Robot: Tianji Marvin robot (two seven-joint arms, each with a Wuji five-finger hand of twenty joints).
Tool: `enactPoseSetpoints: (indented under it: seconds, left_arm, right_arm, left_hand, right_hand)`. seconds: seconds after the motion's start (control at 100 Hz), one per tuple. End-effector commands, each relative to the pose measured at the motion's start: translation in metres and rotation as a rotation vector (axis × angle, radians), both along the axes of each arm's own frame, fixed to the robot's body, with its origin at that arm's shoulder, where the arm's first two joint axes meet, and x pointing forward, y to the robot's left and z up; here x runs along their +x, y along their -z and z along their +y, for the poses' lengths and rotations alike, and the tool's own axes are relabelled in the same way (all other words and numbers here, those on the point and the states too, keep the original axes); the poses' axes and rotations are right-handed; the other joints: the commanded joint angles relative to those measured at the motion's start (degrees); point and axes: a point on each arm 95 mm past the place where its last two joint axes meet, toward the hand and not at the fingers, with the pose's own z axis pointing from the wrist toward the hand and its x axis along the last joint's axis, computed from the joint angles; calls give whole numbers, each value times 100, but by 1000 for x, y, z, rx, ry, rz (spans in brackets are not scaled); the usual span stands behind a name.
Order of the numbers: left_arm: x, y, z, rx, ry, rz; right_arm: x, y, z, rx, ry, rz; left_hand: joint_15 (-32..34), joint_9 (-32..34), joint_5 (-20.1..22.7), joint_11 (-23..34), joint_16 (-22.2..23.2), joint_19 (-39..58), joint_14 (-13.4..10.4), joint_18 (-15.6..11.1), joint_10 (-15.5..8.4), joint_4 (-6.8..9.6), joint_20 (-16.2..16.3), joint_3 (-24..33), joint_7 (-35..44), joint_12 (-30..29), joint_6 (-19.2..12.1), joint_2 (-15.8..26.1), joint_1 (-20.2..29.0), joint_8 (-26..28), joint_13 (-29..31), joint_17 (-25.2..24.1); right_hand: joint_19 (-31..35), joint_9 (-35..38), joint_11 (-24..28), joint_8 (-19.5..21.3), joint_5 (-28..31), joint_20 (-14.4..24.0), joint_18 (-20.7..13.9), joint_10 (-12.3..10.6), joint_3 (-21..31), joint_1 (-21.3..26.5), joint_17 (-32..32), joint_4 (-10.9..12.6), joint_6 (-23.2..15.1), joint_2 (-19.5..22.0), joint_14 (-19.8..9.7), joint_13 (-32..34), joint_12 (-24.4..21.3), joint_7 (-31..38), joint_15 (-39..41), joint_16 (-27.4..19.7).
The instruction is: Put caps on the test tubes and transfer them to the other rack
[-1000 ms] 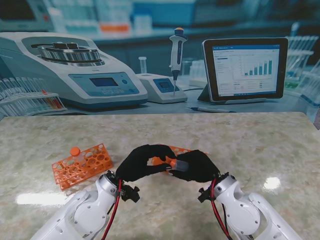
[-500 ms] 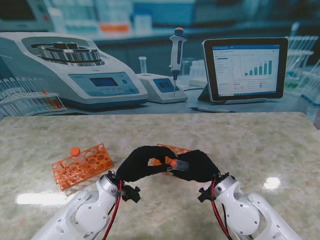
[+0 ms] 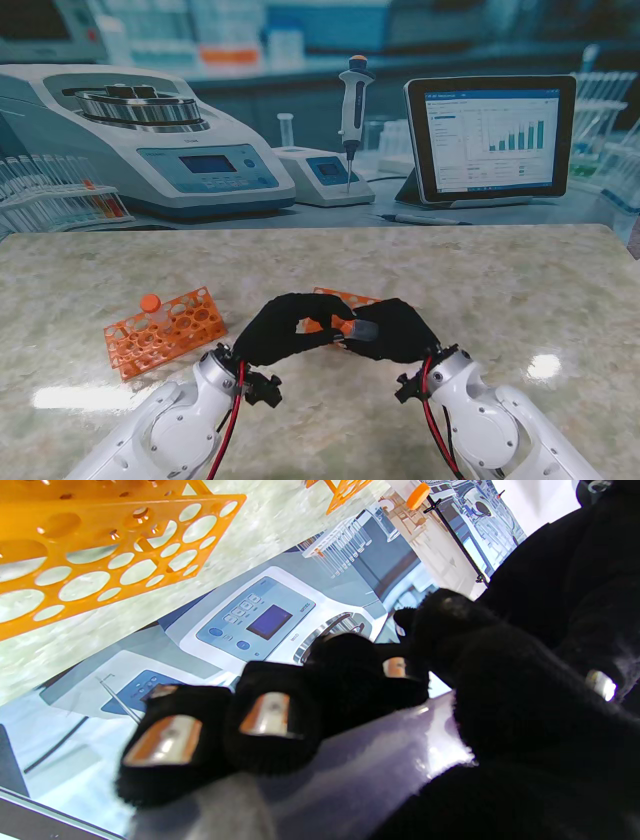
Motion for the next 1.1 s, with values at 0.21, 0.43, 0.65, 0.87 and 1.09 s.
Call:
enactPoseSetpoints:
  seconds: [0.21, 0.43, 0.65, 0.87, 1.09]
  left_arm:
    - [-4, 7, -3, 3, 5, 21]
    - [-5, 1, 0, -18, 0, 16]
    - [-4, -3, 0, -31, 0, 13]
    - [-4, -8, 0, -43, -5, 2]
    - [-2, -12, -2, -48, -8, -3]
  right_arm:
    - [1, -6, 3, 16, 4, -14]
    - [1, -6, 1, 16, 5, -15]
    - [1, -6, 1, 15, 5, -15]
    - [1, -6, 1, 14, 4, -15]
    - [0, -5, 1, 14, 0, -11]
  left_hand:
    - [-232, -130, 549, 88, -235, 111, -249, -148, 12, 285, -242, 260, 977, -150, -254, 158, 294, 240, 93, -87]
    - [-225, -360, 454, 207, -706, 117, -248, -120, 24, 279, -242, 152, 776, -612, -216, 352, 70, 268, -38, -188]
    - [-179, -503, 363, 236, -855, 108, -220, -106, 37, 295, -230, 76, 634, -1247, -195, 567, -66, 313, -89, -252]
    - [-206, -640, 241, 214, -862, 77, -172, -95, 25, 296, -211, 26, 546, -1411, -240, 689, -119, 341, -243, -423]
    - [-221, -727, 172, 194, -865, 68, -153, -89, 18, 307, -180, -10, 452, -1497, -270, 727, -131, 342, -341, -517]
  right_hand:
    - [1573, 236, 118, 197, 292, 311, -339, -112, 16, 92, 316, -84, -4, 103, -752, 87, 134, 412, 1210, 387]
    - [1573, 235, 117, 197, 292, 311, -339, -113, 13, 91, 316, -85, -4, 106, -752, 87, 133, 412, 1210, 387]
    - [1573, 234, 113, 197, 292, 311, -339, -113, 13, 93, 316, -85, -4, 112, -752, 87, 131, 412, 1210, 387]
    - [1573, 234, 117, 197, 292, 311, -339, -120, 13, 97, 316, -85, -4, 109, -752, 87, 134, 412, 1210, 387]
    - [1573, 235, 116, 197, 292, 311, -339, -110, 11, 98, 316, -86, -4, 105, -752, 87, 133, 412, 1210, 387]
